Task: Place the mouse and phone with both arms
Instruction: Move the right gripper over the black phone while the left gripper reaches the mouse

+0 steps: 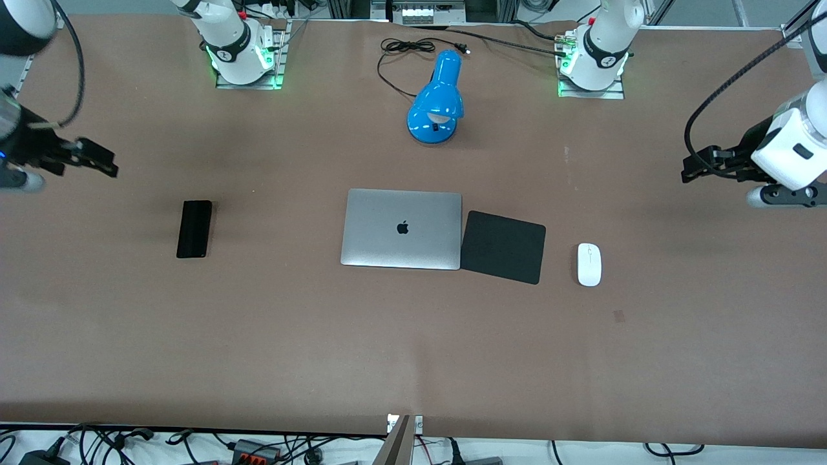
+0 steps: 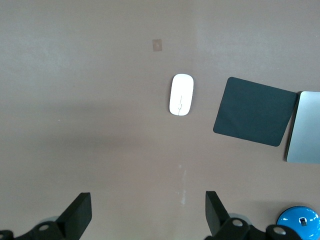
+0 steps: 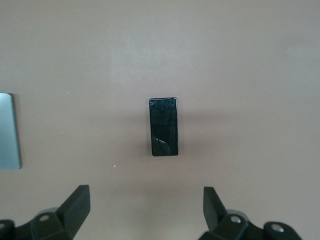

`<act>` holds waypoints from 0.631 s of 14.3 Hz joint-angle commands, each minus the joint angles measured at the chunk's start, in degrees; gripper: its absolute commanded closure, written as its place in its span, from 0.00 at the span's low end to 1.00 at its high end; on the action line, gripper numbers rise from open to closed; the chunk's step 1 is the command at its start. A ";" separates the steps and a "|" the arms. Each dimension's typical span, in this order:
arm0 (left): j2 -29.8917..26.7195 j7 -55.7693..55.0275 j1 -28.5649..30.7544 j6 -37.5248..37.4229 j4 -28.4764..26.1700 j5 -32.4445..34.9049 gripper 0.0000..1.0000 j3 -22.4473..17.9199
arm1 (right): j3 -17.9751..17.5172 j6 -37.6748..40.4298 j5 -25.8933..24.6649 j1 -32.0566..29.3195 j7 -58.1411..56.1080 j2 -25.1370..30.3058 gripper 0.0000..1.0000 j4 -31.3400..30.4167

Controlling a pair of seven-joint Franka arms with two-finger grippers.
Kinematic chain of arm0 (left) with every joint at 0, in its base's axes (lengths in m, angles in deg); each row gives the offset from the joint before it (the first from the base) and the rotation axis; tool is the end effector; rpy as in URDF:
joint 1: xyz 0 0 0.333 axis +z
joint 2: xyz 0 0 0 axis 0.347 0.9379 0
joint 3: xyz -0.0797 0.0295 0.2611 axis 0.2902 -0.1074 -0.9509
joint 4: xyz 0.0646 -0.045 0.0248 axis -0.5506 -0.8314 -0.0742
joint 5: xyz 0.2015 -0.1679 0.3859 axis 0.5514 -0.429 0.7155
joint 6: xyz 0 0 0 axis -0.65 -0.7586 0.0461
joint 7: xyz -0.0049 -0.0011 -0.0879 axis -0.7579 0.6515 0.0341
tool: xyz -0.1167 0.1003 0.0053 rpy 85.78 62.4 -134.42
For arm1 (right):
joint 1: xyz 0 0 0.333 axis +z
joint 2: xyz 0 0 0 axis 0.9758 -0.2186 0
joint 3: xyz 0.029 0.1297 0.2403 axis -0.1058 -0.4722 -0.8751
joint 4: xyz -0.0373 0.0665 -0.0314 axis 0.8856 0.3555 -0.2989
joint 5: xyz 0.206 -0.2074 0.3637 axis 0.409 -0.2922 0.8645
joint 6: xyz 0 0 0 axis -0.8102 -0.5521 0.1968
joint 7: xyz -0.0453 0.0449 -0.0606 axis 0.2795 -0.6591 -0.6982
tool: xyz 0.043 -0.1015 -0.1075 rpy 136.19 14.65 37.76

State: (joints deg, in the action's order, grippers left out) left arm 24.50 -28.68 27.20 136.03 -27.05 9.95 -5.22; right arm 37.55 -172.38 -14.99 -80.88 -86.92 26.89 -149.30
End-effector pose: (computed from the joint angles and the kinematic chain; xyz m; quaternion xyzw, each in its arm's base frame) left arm 0.6463 -0.0166 0.4744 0.9980 0.0177 -0.0597 0.0050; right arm 0.6367 -0.0361 0.4246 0.9995 -0.0083 -0.0279 0.0120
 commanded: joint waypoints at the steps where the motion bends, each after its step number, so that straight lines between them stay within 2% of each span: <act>1: 5.55 2.98 0.32 -0.52 5.67 -0.87 0.00 -0.13 | -0.29 -6.85 -1.00 -0.97 -0.62 -2.33 0.00 -5.23; 5: 10.92 4.75 0.67 0.18 6.30 -0.34 0.00 -0.13 | -0.11 -19.59 -1.44 -1.24 -0.80 -5.49 0.00 -13.59; 9: 19.70 4.84 -0.20 15.00 3.23 -0.16 0.00 0.40 | -0.20 -26.82 -1.88 -2.73 -1.24 -13.40 0.00 -14.22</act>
State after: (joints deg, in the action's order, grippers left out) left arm 39.25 -25.16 27.59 145.63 -24.04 9.93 -5.37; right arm 37.69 -196.49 -16.08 -82.56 -86.98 16.40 -163.55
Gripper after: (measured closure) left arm 0.000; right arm 0.000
